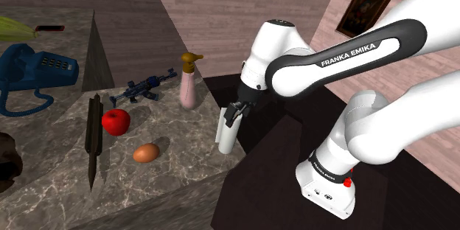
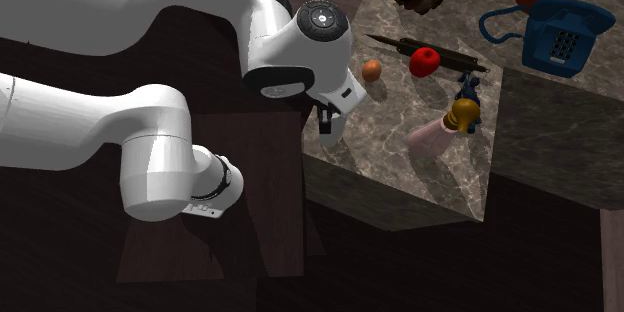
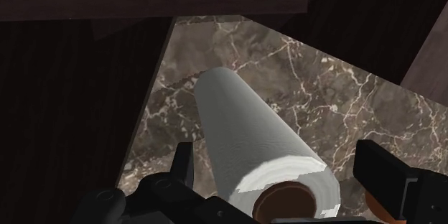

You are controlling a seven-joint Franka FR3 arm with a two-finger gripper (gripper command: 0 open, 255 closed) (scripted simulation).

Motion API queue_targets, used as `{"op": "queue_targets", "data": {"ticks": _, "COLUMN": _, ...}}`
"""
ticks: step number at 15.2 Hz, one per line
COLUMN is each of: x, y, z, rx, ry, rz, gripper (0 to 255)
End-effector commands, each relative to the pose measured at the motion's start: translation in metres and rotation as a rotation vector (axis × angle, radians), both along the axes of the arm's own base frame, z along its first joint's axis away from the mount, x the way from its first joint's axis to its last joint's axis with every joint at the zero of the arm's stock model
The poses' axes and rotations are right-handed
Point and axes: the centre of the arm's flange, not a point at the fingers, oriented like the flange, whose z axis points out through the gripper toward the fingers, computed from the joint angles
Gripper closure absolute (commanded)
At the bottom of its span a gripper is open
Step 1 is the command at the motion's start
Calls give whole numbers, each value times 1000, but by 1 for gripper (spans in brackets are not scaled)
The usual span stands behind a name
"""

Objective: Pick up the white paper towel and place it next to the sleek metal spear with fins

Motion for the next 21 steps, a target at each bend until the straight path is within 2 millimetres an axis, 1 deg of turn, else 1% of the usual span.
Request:
{"op": "queue_targets", "data": {"ticks": 1, "x": 0, "y": 0, "z": 0, "rx": 0, "ry": 0, "rz": 0, "gripper": 255}}
{"op": "queue_targets", "data": {"ticks": 10, "x": 0, "y": 0, "z": 0, "rx": 0, "ry": 0, "rz": 0, "gripper": 255}}
{"op": "queue_targets", "data": {"ticks": 21, "x": 0, "y": 0, "z": 58, "rx": 0, "ry": 0, "rz": 0, "gripper": 255}}
